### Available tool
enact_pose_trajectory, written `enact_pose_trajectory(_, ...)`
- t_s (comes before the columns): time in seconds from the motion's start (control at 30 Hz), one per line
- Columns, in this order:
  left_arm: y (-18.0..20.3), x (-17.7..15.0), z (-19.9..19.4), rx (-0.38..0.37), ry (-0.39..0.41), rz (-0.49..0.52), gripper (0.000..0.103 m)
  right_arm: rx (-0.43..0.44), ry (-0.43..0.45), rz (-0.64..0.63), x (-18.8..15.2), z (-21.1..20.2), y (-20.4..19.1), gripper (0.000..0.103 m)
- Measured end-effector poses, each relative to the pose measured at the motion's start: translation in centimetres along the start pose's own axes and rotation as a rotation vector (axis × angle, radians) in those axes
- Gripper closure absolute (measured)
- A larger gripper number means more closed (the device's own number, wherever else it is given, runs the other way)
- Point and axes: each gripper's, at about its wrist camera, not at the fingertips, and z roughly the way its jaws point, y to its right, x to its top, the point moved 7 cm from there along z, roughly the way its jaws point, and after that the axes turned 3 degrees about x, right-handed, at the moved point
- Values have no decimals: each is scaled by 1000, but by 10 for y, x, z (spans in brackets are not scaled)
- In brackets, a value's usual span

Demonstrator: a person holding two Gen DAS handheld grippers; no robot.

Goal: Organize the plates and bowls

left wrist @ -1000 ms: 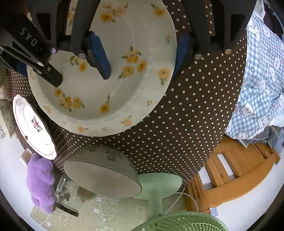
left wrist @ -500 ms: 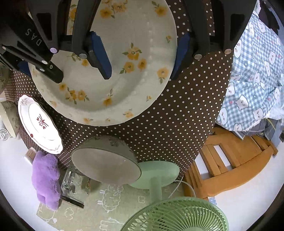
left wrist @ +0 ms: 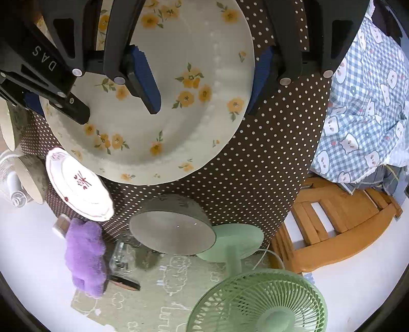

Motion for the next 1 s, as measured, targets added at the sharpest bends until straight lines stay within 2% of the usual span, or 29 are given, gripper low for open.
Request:
enact_pose_trajectory(0.5, 35, -35, -33, -79, 28, 100, 35, -72, 49, 89, -50, -46, 39, 43)
enact_pose_trajectory(0.73, 53, -64, -47, -87, 26, 137, 35, -81, 52, 123, -83, -60, 60, 43)
enact_pose_trajectory(1.0, 73, -97, -57, -90, -2, 135, 35, -93, 36, 128, -114, -73, 84, 43)
